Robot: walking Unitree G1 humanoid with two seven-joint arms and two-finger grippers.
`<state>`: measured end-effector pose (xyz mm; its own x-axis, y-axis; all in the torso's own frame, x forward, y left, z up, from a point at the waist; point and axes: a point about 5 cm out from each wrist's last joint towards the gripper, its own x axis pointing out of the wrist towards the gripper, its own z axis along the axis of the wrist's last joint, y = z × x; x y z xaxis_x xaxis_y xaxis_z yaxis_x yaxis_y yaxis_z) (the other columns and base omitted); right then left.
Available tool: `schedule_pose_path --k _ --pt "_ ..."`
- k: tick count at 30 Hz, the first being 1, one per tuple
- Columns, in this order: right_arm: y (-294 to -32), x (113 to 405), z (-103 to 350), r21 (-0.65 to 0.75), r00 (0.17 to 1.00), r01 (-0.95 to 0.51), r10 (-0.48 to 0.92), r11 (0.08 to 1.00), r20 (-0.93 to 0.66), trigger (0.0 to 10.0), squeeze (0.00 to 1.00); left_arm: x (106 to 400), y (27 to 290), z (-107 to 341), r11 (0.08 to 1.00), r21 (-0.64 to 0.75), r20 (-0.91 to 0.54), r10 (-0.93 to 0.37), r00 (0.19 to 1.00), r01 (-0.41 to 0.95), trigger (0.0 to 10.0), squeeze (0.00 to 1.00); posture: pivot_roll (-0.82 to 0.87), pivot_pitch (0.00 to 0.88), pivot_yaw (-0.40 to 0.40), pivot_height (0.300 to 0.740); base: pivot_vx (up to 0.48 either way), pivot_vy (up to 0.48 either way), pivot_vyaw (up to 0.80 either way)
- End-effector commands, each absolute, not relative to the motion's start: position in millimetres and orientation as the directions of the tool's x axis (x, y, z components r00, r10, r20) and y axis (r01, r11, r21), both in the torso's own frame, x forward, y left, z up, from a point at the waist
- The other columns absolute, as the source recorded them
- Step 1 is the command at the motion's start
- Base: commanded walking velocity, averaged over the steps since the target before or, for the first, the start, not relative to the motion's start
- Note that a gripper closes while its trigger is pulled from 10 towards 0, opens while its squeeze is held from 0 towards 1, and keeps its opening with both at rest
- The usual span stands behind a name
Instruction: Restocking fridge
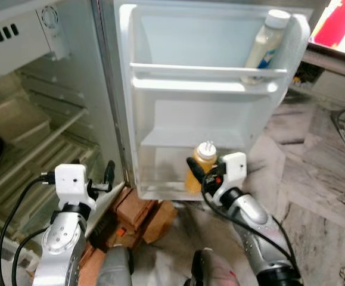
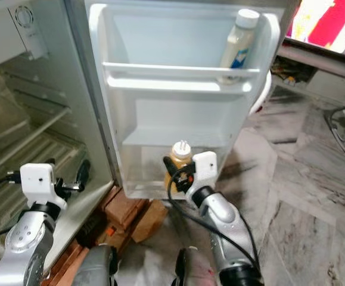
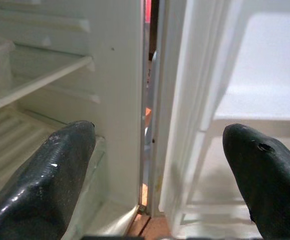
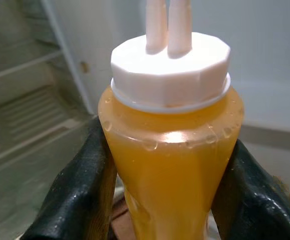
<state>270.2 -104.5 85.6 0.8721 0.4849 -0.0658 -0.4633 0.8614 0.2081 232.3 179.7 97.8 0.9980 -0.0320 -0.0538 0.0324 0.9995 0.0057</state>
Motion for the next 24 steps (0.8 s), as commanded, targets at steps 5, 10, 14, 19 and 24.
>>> schedule_pose_path --k 5,10,14,19,24 --pt "-105 273 95 0.180 0.862 -0.491 0.505 0.852 -0.036 10.0 0.00 229 178 100 0.999 0.012 -0.061 -0.034 0.998 0.035 10.0 0.00 0.11 0.083 -0.063 0.582 0.000 0.000 0.00" --pt "-105 278 100 0.157 0.856 -0.507 0.516 0.848 -0.025 10.0 0.00 230 178 107 0.999 0.015 -0.038 -0.039 0.999 0.040 10.0 0.00 0.11 0.103 -0.062 0.563 0.000 0.000 0.00" --pt "-103 282 102 0.136 0.843 -0.530 0.537 0.837 -0.023 10.0 0.00 231 176 110 0.998 0.014 -0.028 -0.054 0.998 0.055 10.0 0.00 0.11 0.125 -0.063 0.563 0.060 0.000 0.00" --pt "-97 292 110 0.101 0.817 -0.573 0.577 0.813 -0.008 10.0 0.00 233 176 111 0.998 0.011 -0.025 -0.065 0.998 0.065 10.0 0.00 0.11 0.160 -0.066 0.563 0.217 0.000 0.00" --pt "-91 299 118 0.077 0.801 -0.598 0.599 0.798 0.014 10.0 0.00 233 176 112 0.998 0.009 -0.026 -0.068 0.997 0.069 10.0 0.00 0.11 0.173 -0.068 0.563 0.285 0.000 0.00"
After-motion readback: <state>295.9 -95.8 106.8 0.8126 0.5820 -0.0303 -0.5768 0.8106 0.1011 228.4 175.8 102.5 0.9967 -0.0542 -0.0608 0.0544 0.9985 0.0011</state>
